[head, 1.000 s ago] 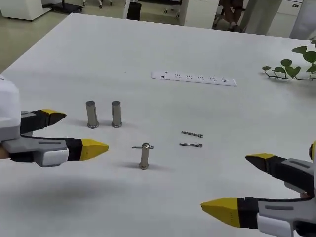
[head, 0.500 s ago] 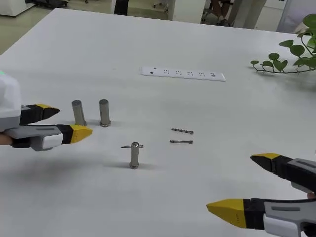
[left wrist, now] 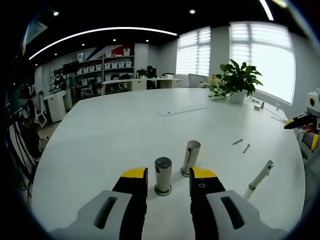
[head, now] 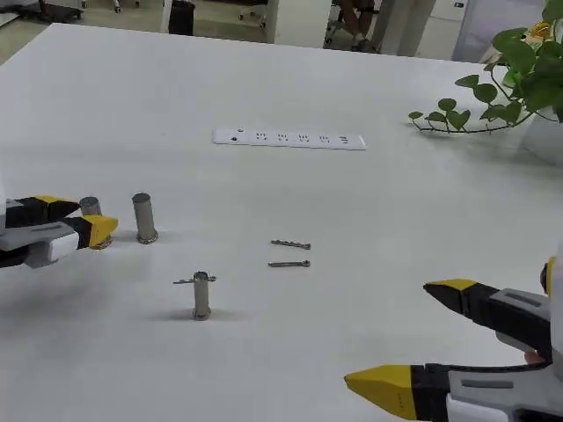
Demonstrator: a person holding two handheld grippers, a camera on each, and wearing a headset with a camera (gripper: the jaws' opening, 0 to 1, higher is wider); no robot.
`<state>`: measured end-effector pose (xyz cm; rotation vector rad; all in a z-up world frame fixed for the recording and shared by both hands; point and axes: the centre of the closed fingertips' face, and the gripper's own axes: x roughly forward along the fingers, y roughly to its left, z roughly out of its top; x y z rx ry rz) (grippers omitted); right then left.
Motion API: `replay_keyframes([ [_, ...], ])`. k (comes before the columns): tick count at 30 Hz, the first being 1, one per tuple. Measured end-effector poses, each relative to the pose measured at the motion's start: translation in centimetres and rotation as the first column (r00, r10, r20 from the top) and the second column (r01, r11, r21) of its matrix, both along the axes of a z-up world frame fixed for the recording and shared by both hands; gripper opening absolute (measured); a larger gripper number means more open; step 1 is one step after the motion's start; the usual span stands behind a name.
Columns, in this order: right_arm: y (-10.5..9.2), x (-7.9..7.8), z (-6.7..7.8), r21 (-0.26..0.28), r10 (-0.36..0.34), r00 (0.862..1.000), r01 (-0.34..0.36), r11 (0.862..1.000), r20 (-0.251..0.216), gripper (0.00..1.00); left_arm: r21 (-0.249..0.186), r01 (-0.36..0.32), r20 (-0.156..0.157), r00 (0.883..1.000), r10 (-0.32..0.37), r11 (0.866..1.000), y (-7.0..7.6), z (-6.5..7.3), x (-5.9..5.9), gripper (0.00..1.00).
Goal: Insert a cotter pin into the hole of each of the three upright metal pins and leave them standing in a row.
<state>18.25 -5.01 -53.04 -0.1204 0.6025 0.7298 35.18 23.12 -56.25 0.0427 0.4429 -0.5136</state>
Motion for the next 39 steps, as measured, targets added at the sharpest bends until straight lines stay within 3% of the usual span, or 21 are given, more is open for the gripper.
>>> replay_keyframes([
  [2, -0.1, 0.1, 0.1, 0.011, -0.007, 1.000, 0.007, 1.000, 0.000, 0.89, 0.027, 0.007, 0.002, 1.000, -0.007, 1.000, -0.3, -0.3, 0.1, 0.21],
  [10, -0.6, 0.6, 0.2, 0.015, -0.016, 1.000, 0.016, 1.000, 0.001, 0.88, 0.027, -0.039, -0.004, 0.999, 0.039, 0.999, 0.3, -0.7, 0.8, 0.11],
  [14, -0.6, 0.7, 0.3, 0.015, -0.014, 1.000, 0.014, 1.000, 0.003, 0.88, 0.006, -0.042, -0.013, 0.999, 0.042, 0.999, 0.7, -0.6, 0.8, 0.10],
  [17, -0.6, 0.7, 0.4, 0.018, -0.016, 1.000, 0.016, 1.000, 0.006, 0.88, 0.050, -0.026, 0.011, 1.000, 0.025, 0.998, 0.8, -0.6, 1.0, 0.10],
  [23, -0.5, 0.8, 0.4, 0.020, -0.017, 1.000, 0.017, 1.000, 0.006, 0.88, 0.060, -0.027, -0.006, 1.000, 0.028, 0.998, 0.9, -0.6, 0.7, 0.09],
  [29, -0.2, 0.7, 0.7, 0.026, -0.009, 1.000, 0.009, 1.000, 0.015, 0.88, 0.081, -0.008, 0.000, 1.000, 0.008, 0.997, 0.5, 0.6, -1.4, 0.09],
  [31, 0.0, 0.8, 0.8, 0.029, -0.001, 1.000, 0.001, 1.000, 0.019, 0.87, 0.049, -0.012, -0.001, 1.000, 0.012, 0.999, 0.3, 1.2, -2.1, 0.09],
  [33, 0.3, 0.8, 0.9, 0.031, 0.008, 1.000, -0.009, 0.999, 0.025, 0.87, 0.029, -0.008, 0.004, 1.000, 0.008, 1.000, -0.2, 1.9, -3.2, 0.09],
  [37, 1.0, 0.8, 1.0, 0.032, 0.035, 0.999, -0.036, 0.999, 0.034, 0.87, 0.060, 0.012, 0.021, 1.000, -0.014, 0.998, -1.2, 3.1, -5.5, 0.09],
  [39, 1.2, 0.9, 1.4, 0.026, 0.048, 0.998, -0.049, 0.998, 0.044, 0.87, 0.044, 0.015, 0.026, 1.000, -0.016, 0.999, -1.6, 3.9, -6.6, 0.09],
])
